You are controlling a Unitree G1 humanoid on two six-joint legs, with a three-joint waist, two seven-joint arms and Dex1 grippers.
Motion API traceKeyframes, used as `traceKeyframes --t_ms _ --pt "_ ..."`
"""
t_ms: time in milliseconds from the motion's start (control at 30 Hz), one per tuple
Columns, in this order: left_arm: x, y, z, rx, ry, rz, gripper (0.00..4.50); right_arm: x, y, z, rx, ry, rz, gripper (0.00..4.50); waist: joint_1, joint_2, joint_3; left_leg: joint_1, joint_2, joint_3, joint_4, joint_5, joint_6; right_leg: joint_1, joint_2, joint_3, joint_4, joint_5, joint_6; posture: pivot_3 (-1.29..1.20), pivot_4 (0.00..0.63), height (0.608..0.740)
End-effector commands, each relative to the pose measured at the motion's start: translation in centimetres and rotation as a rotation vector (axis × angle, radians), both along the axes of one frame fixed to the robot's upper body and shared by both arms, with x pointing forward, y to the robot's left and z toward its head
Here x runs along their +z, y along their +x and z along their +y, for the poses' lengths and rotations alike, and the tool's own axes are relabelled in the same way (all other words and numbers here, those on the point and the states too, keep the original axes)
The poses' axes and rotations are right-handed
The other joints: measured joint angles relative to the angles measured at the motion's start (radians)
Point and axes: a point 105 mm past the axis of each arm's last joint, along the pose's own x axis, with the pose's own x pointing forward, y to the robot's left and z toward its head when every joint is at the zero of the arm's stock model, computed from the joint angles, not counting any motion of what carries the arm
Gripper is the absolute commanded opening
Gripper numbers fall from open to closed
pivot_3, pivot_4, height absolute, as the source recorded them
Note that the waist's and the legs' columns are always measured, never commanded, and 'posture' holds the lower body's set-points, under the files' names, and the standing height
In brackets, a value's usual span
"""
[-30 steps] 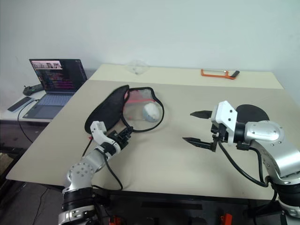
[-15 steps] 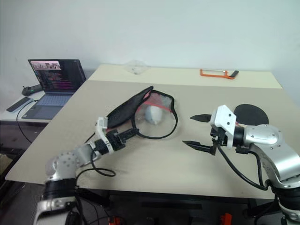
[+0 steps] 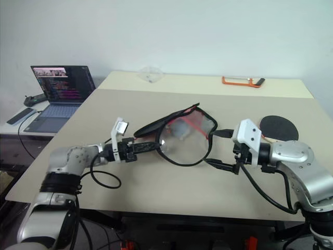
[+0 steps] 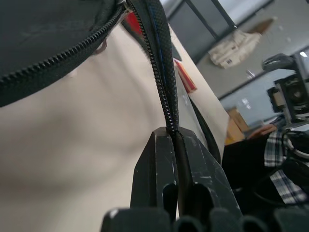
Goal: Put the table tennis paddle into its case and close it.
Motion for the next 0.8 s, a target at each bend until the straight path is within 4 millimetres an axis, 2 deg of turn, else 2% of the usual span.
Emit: traceKeyframes --t_ms 33,233,433,467,500,567,800 --pt "0.8 0.7 0.1 -0.033 0.028 -0.060 0.04 1.2 -0.5 -0.1 -0.001 -0.001 -0.050 4.50 0.000 0.000 0.000 0.000 0.000 0.000 0.000 0.000 0.000 0.000 0.000 0.000 0.000 0.000 0.000 0.00 0.150 0.740" --pt "-0.5 1.4 0.4 -0.127 0.203 -0.125 0.04 0.7 -0.6 -0.7 -0.006 -0.031 -0.027 4.50 -0.001 0.000 0.000 0.000 0.000 0.001 0.000 0.000 0.000 0.000 0.000 -0.001 0.000 0.000 0.000 0.00 0.150 0.740" --pt "-1.8 1.8 0.8 -0.169 0.290 -0.160 0.04 0.7 -0.7 -0.7 -0.013 -0.026 -0.022 4.50 -0.001 -0.001 0.000 -0.001 0.000 0.001 0.000 0.000 0.001 -0.001 0.000 -0.002 0.000 0.000 0.000 0.00 0.150 0.740" --pt "-2.2 1.9 1.0 -0.163 0.304 -0.170 0.48 0.7 -0.7 -0.7 -0.014 -0.025 -0.020 4.50 -0.001 -0.001 0.000 -0.001 0.000 0.001 0.000 -0.001 0.001 0.000 0.000 -0.002 0.000 0.000 0.000 0.00 0.150 0.740" --pt "-2.3 2.0 1.1 -0.154 0.306 -0.175 0.64 0.6 -0.8 -0.7 -0.015 -0.025 -0.019 4.50 -0.001 -0.001 0.001 -0.001 0.000 0.001 0.000 -0.001 0.001 -0.001 0.000 -0.002 0.000 0.000 0.000 0.00 0.150 0.740" --pt "-2.5 2.4 1.4 -0.118 0.315 -0.204 1.31 0.5 -0.8 -0.7 -0.017 -0.024 -0.016 4.50 -0.001 -0.001 0.001 -0.001 0.000 0.001 0.000 -0.001 0.001 -0.001 0.000 -0.002 0.000 0.000 0.000 0.00 0.150 0.740" --pt "-2.4 2.8 2.8 -0.023 0.328 -0.249 3.89 0.4 -0.6 -0.4 -0.010 -0.021 -0.010 4.50 -0.004 -0.003 0.002 -0.001 0.000 0.001 0.001 -0.001 0.001 -0.001 0.000 -0.002 0.000 0.000 0.000 0.00 0.150 0.740"
